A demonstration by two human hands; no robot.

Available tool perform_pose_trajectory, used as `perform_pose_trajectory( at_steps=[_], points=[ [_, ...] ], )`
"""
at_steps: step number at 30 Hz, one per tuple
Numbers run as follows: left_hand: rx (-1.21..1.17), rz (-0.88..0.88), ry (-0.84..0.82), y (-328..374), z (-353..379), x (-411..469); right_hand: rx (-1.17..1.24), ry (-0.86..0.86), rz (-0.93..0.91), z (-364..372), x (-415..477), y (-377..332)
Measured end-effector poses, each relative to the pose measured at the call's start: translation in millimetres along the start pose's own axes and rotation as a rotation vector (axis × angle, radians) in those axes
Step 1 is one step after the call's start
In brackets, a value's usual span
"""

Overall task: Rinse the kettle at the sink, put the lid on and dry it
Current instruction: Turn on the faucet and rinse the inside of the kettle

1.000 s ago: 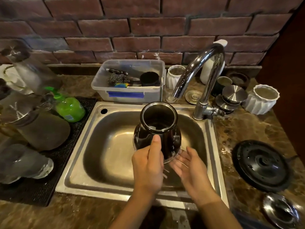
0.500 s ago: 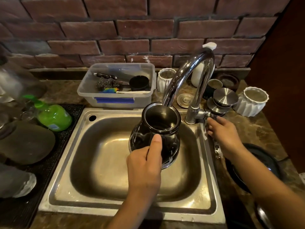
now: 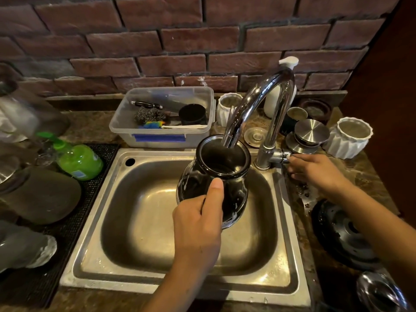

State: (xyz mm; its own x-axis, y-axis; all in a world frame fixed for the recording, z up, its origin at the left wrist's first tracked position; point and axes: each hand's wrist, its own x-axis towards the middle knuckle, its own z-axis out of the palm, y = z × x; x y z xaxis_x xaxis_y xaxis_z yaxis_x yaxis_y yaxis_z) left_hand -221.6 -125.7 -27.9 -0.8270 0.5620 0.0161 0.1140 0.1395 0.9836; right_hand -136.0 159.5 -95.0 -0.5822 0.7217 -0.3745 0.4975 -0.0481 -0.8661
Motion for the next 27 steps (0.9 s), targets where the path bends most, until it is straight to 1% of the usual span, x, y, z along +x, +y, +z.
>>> perform_pose_trajectory(
  at_steps=[5,11,15,20,22,25,27],
  points=[
    [0.0,-0.018,-0.003,3.8,1.0,-1.7,0.197,-0.006,0.064,-1.8,3.0,5.6],
    [0.017,-0.048,-0.006,6.9,-2.0,-8.5,0.328,0.034,0.095,2.9,3.2,11.6],
    [0.038,-0.065,0.022,7.4,-2.8,-12.5,0.334,0.039,0.084,2.5,4.8,15.5],
    [0.114,0.022,0.034,0.3,-5.9,-15.0,0.312,0.027,0.097,5.1,4.5,15.0],
    [0.085,-0.003,0.046,1.2,-6.5,-15.9,0.289,0.029,0.107,6.1,2.3,13.1],
    [0.057,-0.056,0.062,1.3,-7.2,-17.1,0.264,0.082,0.083,4.9,0.6,11.5],
    [0.058,-0.036,0.052,1.3,-8.0,-17.3,0.249,0.115,0.072,3.2,0.3,10.3]
  ],
)
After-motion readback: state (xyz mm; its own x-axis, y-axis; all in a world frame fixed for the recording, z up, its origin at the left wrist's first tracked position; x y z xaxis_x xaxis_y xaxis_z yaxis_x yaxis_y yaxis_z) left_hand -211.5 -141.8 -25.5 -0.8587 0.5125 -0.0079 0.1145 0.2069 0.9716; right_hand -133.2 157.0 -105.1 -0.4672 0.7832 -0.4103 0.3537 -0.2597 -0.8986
